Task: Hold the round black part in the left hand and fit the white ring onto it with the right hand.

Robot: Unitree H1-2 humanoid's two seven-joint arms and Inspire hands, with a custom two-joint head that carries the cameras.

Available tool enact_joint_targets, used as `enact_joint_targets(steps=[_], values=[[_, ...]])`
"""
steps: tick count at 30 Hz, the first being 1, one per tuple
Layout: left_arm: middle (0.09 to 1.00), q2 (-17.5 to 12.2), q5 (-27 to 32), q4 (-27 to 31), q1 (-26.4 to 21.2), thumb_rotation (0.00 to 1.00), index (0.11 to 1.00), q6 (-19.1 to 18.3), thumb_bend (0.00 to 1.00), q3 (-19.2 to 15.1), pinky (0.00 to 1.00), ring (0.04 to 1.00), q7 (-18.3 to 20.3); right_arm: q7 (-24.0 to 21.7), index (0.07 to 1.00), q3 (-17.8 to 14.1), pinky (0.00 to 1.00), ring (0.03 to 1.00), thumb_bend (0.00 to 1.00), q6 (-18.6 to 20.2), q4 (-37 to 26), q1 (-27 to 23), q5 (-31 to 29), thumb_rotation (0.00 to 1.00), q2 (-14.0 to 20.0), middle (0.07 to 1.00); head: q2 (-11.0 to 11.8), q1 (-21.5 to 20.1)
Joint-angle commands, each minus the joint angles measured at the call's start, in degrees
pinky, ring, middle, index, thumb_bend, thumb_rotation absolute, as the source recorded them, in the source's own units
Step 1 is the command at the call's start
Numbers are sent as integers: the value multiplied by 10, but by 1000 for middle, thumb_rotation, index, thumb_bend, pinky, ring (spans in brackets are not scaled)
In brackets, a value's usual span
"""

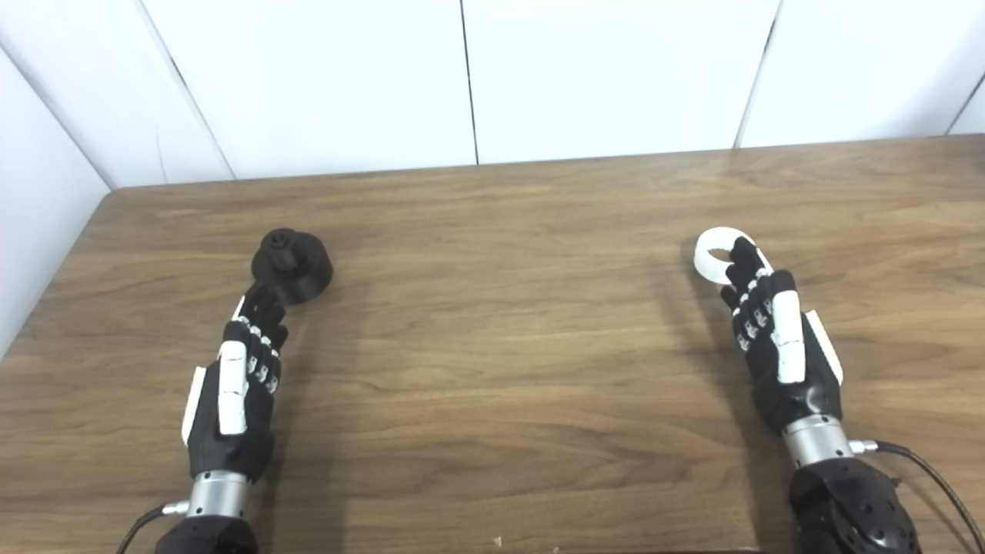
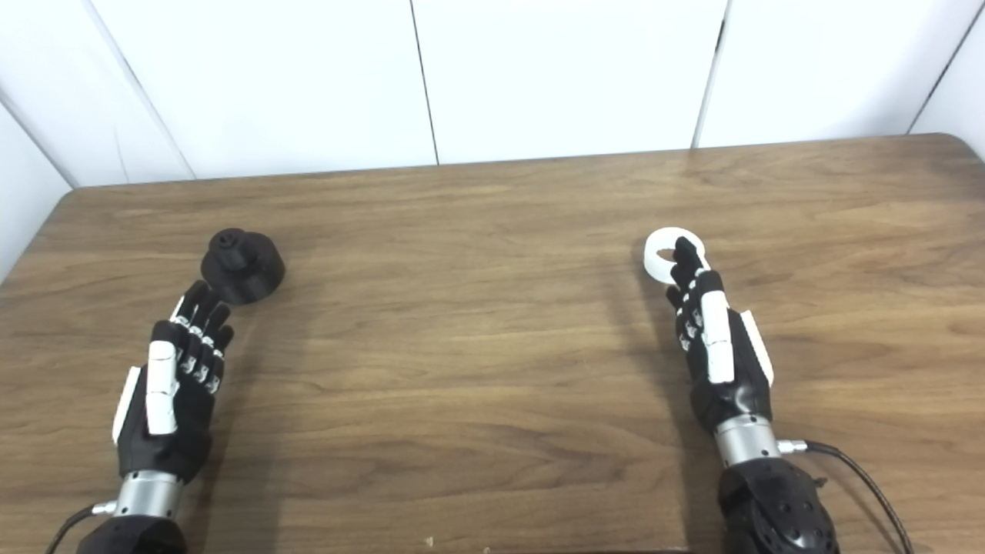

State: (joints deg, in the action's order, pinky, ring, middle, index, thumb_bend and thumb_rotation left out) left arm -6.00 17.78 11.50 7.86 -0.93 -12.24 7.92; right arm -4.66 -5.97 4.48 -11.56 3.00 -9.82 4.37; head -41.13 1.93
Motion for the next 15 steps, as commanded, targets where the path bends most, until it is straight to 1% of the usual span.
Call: enact_joint_targets(steps=[1, 5, 11, 14, 15], values=[[989, -8, -4, 26, 9, 910, 962, 9, 561, 1, 1000, 992, -2, -6, 954, 1, 1000, 1000, 569, -17, -12, -1, -8, 1000, 3, 986, -1, 1], [979, -5, 4, 22, 9, 858, 955, 16, 568, -3, 1000, 980, -1, -7, 952, 2, 1000, 1000, 567, -19, -10, -3, -8, 1000, 2, 983, -1, 1], [985, -6, 14, 20, 9, 831, 964, 14, 584, -4, 1000, 985, 3, -6, 950, 3, 1000, 1000, 563, -18, -10, -3, -8, 1000, 1, 984, 1, -2], [983, -8, 8, 22, 8, 824, 960, 11, 585, -3, 1000, 983, 1, -6, 949, 3, 1000, 1000, 565, -19, -8, -3, -7, 1000, 2, 983, 2, 1], [985, -13, -3, 24, 8, 822, 961, 11, 581, -1, 1000, 985, 1, -5, 948, 2, 1000, 1000, 566, -19, -8, -3, -6, 1000, 2, 982, 2, 1]])
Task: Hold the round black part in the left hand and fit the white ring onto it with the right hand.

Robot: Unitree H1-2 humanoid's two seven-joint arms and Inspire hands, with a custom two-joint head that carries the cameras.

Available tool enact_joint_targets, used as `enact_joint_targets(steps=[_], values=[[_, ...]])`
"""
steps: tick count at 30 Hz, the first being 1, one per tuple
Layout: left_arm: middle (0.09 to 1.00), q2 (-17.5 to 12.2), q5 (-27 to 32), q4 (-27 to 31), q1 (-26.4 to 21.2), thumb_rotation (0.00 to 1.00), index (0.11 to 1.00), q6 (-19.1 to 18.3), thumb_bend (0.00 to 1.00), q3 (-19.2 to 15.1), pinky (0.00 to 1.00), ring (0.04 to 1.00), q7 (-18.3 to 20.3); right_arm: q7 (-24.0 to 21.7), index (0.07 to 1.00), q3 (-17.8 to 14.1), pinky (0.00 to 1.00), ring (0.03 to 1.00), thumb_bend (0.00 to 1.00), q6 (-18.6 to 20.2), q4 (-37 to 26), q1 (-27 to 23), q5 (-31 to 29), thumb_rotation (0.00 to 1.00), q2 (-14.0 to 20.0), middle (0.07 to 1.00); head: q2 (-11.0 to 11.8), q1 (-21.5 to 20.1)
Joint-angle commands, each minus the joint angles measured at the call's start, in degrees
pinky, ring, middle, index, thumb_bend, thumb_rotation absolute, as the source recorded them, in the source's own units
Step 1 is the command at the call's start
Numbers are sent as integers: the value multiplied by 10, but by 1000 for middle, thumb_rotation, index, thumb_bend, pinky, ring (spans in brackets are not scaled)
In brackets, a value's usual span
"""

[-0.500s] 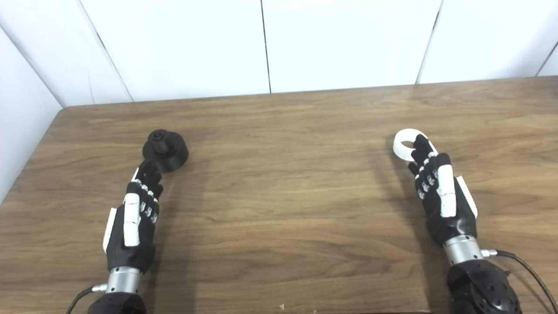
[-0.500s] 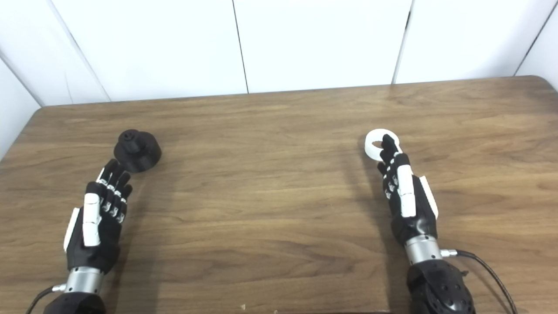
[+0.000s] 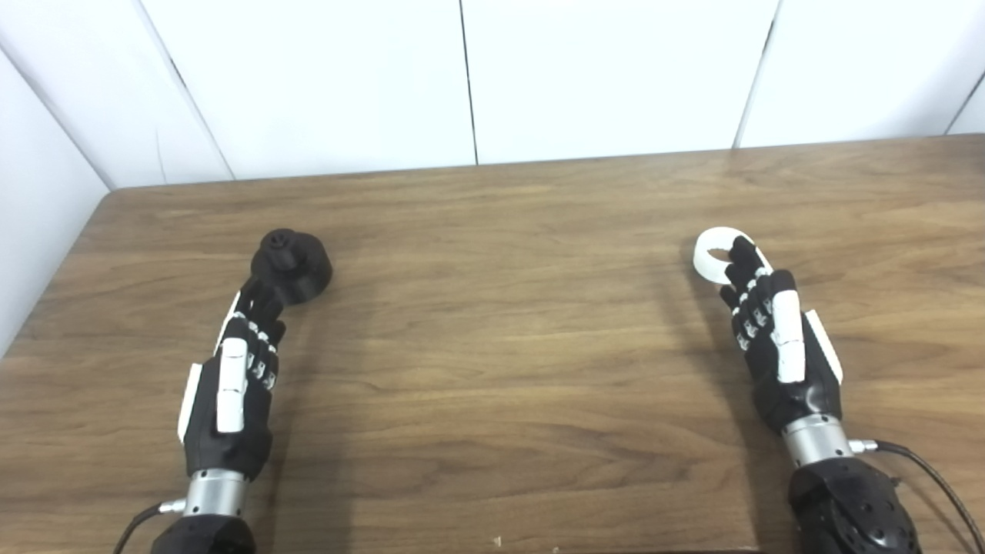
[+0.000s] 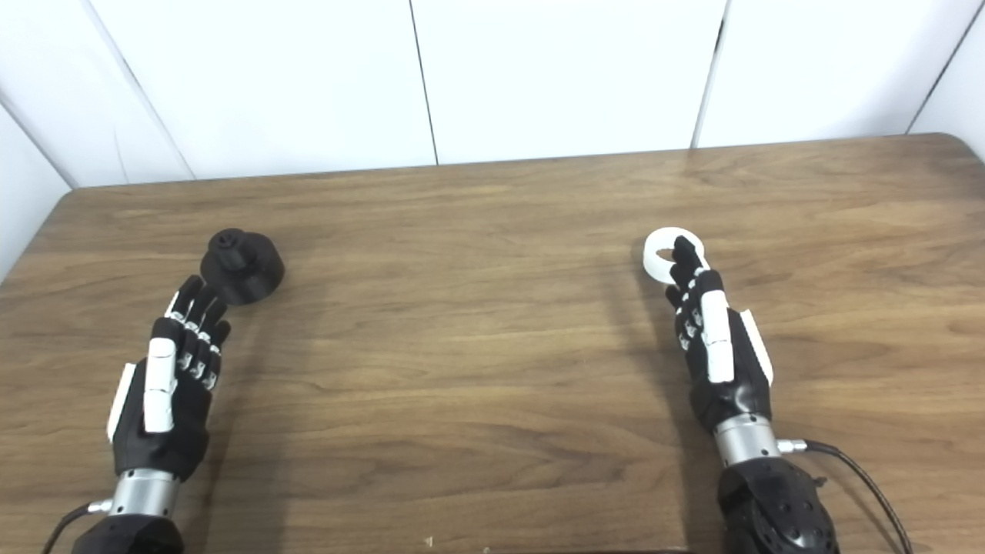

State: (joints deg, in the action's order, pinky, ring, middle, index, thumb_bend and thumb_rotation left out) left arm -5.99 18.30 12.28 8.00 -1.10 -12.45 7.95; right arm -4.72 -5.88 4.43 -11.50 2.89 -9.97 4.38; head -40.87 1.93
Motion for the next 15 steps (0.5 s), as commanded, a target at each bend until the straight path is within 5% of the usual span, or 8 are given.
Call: enact_joint_targets(steps=[1, 3, 5, 8, 11, 15], values=[[992, -16, -16, 18, 6, 833, 968, 13, 572, 2, 1000, 991, 0, -3, 947, 1, 1000, 999, 565, -18, -9, -2, -4, 1000, 2, 980, 0, 1], [998, -38, -60, 22, 0, 864, 987, 22, 542, 4, 1000, 998, -1, -4, 946, 1, 1000, 998, 567, -20, -6, -3, -3, 1000, 3, 979, 3, 10], [1000, -65, -118, 30, -11, 711, 995, 12, 507, 1, 1000, 1000, -11, -6, 946, 1, 1000, 998, 568, -22, -3, -4, -4, 1000, 4, 979, 5, 15], [997, -113, -215, 48, -26, 559, 974, -32, 640, 2, 993, 1000, -26, -8, 947, 0, 1000, 999, 567, -26, 2, -4, -7, 1000, 6, 979, 7, 18], [1000, -151, -244, 49, -49, 395, 968, -63, 795, -4, 999, 1000, -23, -9, 946, -1, 1000, 1000, 567, -30, 10, -5, -7, 1000, 6, 980, 11, 24], [1000, -208, -296, 33, -81, 334, 960, -90, 910, 2, 1000, 1000, -18, -10, 943, 1, 1000, 995, 572, -34, 16, -4, -5, 1000, 8, 977, 11, 28]])
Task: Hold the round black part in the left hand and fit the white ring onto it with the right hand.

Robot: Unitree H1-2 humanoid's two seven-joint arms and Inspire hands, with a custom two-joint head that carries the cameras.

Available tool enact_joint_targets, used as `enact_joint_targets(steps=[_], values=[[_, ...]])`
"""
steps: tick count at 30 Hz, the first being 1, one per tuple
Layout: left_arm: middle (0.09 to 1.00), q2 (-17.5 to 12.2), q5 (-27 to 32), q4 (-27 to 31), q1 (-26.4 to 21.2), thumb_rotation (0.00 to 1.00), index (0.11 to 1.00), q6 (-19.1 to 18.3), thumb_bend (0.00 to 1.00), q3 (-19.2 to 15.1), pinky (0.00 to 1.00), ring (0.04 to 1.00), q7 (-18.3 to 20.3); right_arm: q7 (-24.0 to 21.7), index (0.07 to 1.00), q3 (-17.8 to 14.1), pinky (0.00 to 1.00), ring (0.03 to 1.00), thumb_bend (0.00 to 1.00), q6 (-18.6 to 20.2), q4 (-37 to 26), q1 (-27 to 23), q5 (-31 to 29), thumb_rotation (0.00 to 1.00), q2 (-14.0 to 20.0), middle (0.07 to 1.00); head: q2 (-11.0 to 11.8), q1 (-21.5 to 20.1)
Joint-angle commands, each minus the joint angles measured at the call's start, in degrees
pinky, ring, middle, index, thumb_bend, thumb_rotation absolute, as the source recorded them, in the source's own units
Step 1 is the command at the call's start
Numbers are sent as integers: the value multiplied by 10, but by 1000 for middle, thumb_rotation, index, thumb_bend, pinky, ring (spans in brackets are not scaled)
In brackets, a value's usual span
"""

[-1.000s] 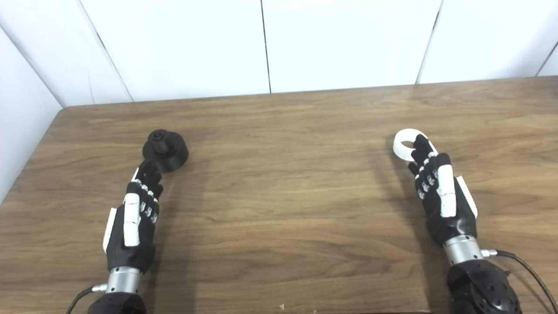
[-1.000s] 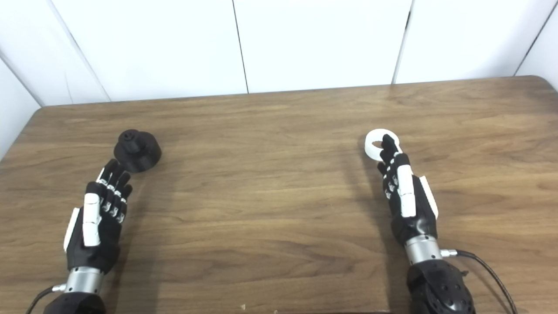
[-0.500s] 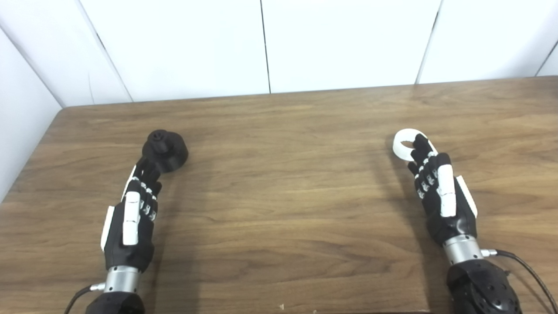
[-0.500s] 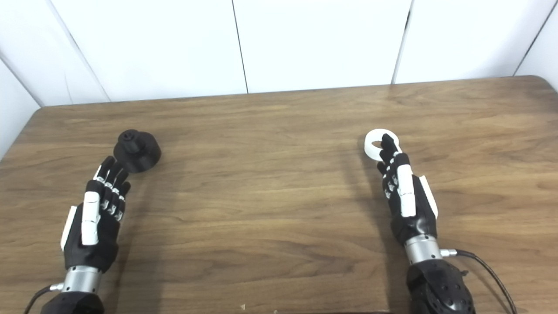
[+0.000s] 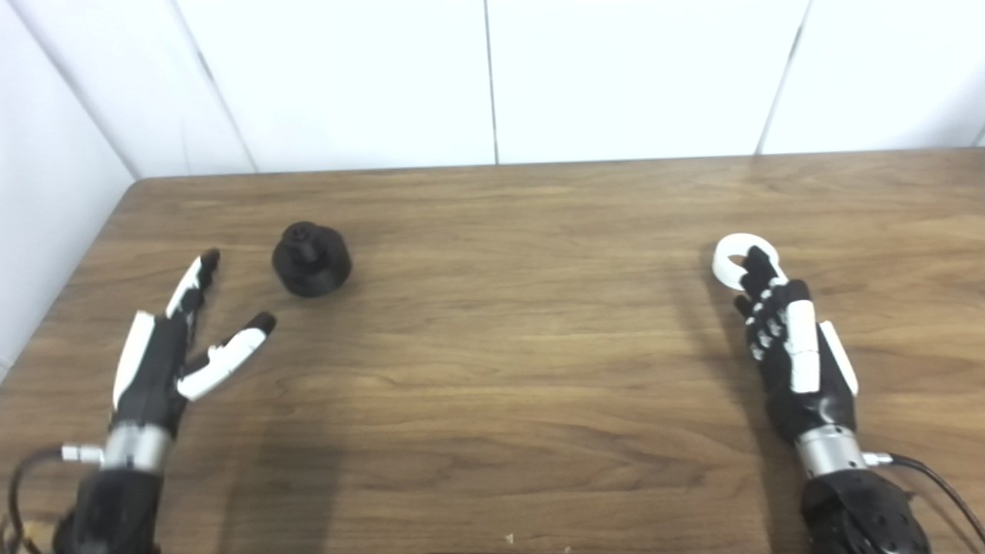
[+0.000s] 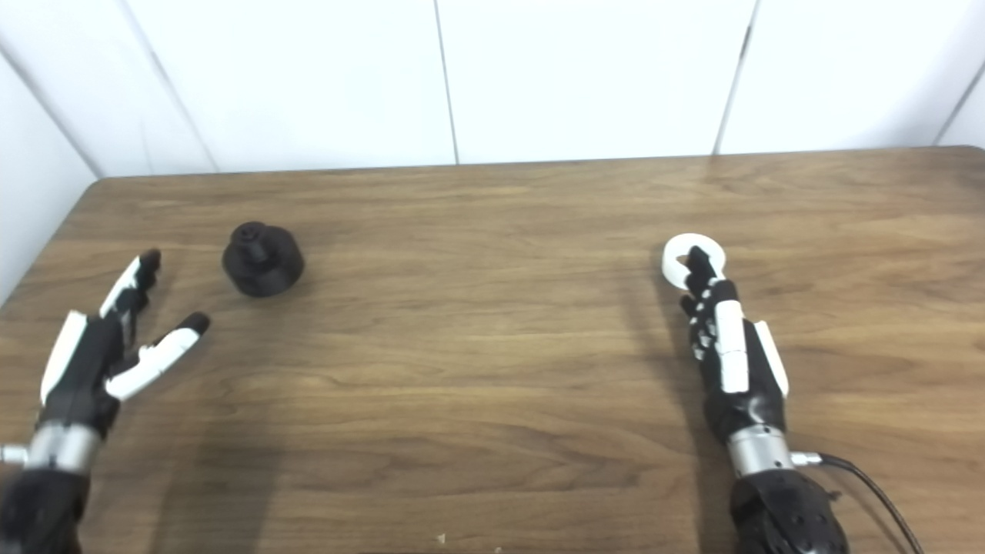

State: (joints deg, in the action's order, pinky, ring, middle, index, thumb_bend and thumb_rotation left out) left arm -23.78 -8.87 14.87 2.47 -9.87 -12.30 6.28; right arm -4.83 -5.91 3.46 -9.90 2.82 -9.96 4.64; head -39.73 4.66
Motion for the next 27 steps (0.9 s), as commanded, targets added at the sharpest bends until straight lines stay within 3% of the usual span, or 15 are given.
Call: enact_joint_targets(steps=[1, 5, 16, 27], values=[[1000, -43, -38, 1, -33, 327, 956, -10, 931, 4, 1000, 1000, 2, -9, 940, 1, 1000, 994, 576, -25, 0, -3, -5, 1000, 5, 976, 0, 1], [1000, -71, -69, -21, -59, 298, 943, -33, 968, 14, 1000, 1000, 5, -11, 937, 0, 1000, 997, 594, -26, 4, -4, -9, 1000, 7, 980, 2, 3], [982, -116, -149, -133, -121, 259, 925, 5, 971, 67, 972, 1000, 1, -7, 932, -2, 1000, 997, 611, -27, 4, -3, -12, 1000, 10, 971, 4, 1], [970, -139, -180, -250, -198, 286, 897, 7, 995, 136, 974, 1000, 35, -5, 931, -7, 1000, 989, 608, -28, 0, 0, -17, 1000, 11, 959, 8, -1]])
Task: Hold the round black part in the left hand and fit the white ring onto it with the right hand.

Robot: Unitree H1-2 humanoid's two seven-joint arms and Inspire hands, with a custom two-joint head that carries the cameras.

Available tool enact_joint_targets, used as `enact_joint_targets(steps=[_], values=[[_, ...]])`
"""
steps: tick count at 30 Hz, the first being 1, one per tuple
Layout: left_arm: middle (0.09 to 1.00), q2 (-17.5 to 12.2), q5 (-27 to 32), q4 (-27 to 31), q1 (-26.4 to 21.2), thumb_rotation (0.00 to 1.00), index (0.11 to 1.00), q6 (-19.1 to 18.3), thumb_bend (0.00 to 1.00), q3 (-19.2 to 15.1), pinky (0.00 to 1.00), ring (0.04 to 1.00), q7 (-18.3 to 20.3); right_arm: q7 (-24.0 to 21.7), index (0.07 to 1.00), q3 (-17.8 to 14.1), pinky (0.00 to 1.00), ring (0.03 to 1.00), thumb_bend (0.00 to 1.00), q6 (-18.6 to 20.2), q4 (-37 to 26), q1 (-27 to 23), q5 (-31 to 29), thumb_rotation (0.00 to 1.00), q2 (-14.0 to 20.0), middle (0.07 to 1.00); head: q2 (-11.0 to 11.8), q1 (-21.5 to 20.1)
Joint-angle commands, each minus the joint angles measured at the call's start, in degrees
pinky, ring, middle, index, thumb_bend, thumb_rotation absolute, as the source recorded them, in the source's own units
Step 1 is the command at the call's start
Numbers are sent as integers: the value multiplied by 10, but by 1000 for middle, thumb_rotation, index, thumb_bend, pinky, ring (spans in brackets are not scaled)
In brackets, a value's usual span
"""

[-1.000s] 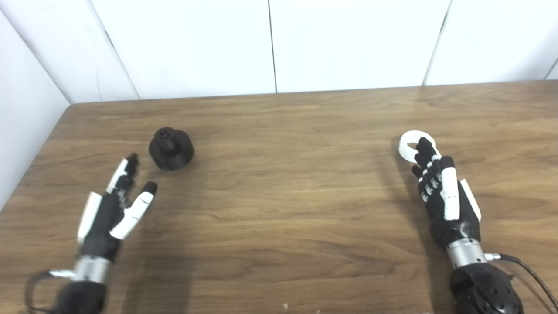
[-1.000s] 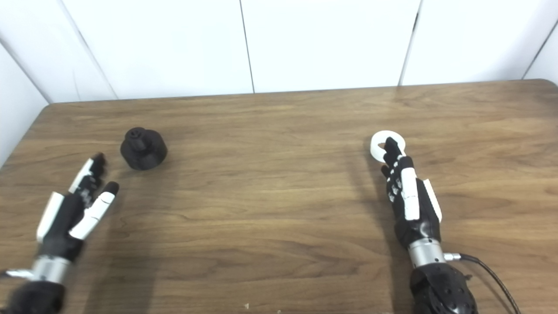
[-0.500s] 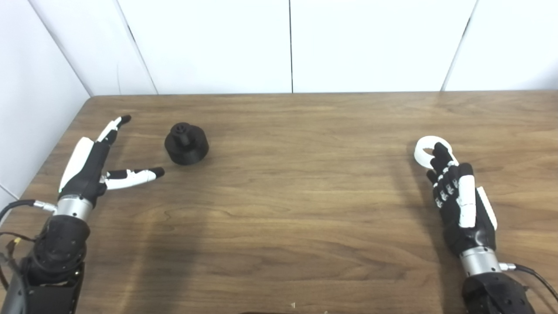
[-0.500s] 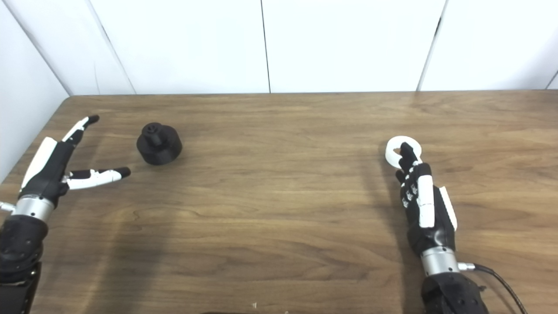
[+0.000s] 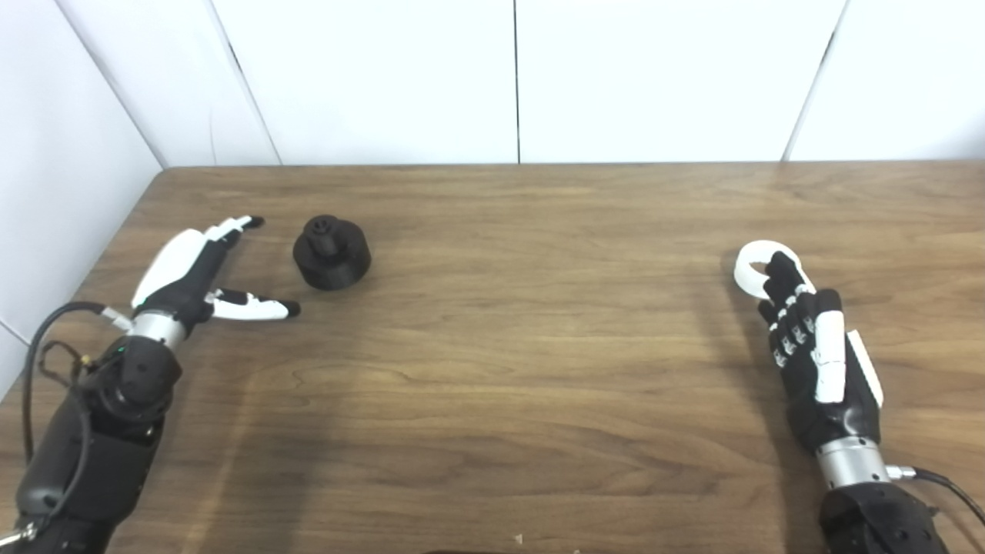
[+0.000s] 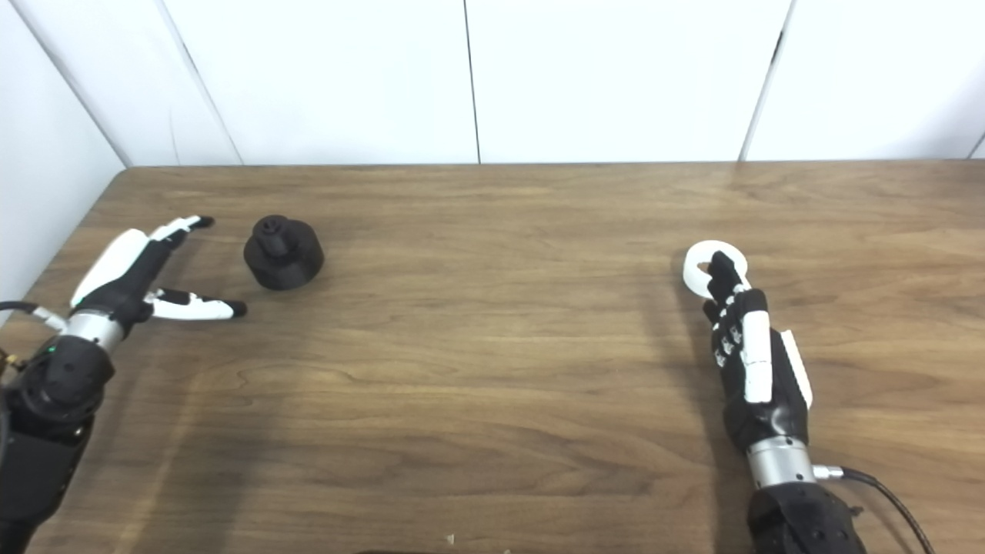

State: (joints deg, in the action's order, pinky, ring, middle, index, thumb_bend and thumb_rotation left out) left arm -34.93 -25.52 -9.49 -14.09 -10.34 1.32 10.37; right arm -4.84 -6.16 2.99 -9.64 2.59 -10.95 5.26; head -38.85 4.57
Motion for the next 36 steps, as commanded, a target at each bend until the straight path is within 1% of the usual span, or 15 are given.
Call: enact_joint_targets(steps=[1, 3, 6, 13, 17, 21, 25, 30, 36], values=[[967, -28, -14, -17, -39, 292, 895, 13, 998, 4, 973, 1000, -5, -6, 931, -5, 1000, 988, 604, -25, -2, 2, -8, 1000, 5, 957, 0, 0], [968, -27, -15, -36, -53, 302, 897, 17, 999, 12, 971, 1000, -2, -6, 932, -4, 1000, 988, 600, -26, -1, 3, -7, 1000, 4, 955, 0, 0], [974, -26, -15, -49, -69, 302, 900, 14, 987, 21, 973, 1000, 5, -3, 932, -2, 1000, 986, 598, -25, -4, 6, -1, 1000, 1, 954, 1, -2], [976, -17, -14, -67, -102, 299, 908, -2, 974, 39, 964, 1000, 26, -1, 933, -3, 1000, 983, 599, -32, -2, 12, -4, 1000, -3, 954, 5, -10], [966, -12, -14, -81, -114, 306, 909, 4, 979, 46, 965, 1000, 21, 1, 936, -3, 1000, 985, 609, -32, -5, 18, 0, 1000, -3, 953, 8, -12], [963, -7, -8, -92, -122, 309, 903, 22, 985, 48, 958, 1000, 15, 3, 936, -4, 1000, 984, 613, -34, -5, 20, 1, 1000, -3, 951, 8, -12], [970, 0, -11, -88, -130, 316, 903, 13, 981, 52, 965, 1000, 20, 4, 935, -5, 1000, 983, 605, -36, -4, 21, 1, 1000, -4, 949, 9, -13], [971, 7, -13, -92, -139, 297, 901, 9, 970, 56, 952, 1000, 21, 6, 932, -4, 1000, 982, 603, -33, -6, 20, -1, 1000, -5, 945, 10, -15], [972, 11, -11, -108, -148, 274, 883, 25, 950, 64, 973, 1000, 16, 7, 932, -5, 1000, 981, 597, -34, -8, 18, 2, 1000, -2, 941, 11, -16]])
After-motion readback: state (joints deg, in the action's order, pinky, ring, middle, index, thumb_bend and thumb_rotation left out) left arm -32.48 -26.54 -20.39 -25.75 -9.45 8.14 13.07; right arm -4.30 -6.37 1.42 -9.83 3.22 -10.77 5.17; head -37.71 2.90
